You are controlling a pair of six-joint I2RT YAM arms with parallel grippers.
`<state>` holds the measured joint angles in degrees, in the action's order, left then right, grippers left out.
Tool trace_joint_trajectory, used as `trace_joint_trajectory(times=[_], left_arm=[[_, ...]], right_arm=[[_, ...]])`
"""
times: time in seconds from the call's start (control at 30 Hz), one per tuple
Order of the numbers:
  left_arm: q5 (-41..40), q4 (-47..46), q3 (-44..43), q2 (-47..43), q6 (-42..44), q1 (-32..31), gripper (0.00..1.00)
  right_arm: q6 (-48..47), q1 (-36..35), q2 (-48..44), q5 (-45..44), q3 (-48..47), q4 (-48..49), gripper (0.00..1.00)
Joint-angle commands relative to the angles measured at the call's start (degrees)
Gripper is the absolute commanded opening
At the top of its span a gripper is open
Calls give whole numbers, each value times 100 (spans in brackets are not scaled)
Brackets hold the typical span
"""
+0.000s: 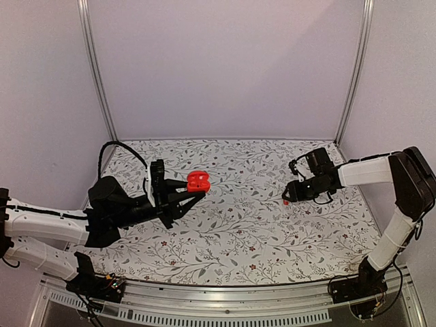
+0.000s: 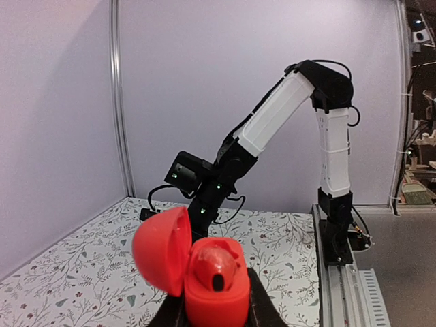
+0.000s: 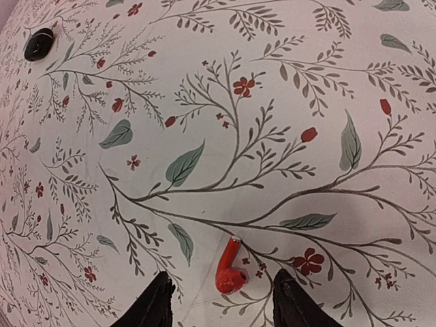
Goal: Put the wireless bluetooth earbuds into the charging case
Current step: Adjust the right earbud at the center of the board.
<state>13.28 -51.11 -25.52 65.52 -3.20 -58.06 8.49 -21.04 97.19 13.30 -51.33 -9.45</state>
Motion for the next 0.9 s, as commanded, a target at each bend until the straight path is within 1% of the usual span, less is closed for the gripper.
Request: trace_joint_trajectory(times=[0.0, 0.3, 0.43, 0.6, 0.87], left_arm=[[52, 16, 53, -66, 49, 47, 0], [26, -3, 78, -74, 59, 48, 0], [19, -29, 96, -59, 57, 54, 0], [26, -50, 75, -31, 56, 65, 0], [17, -22, 76, -43, 50, 85, 0]], right_arm=[[51, 23, 164, 433, 79, 87, 49], [90, 21, 342, 596, 199, 190, 51], [56, 14, 366, 1031, 234, 354, 50], [18, 5, 570, 1496, 17, 401, 47], [20, -261, 881, 1847, -323, 343, 46]])
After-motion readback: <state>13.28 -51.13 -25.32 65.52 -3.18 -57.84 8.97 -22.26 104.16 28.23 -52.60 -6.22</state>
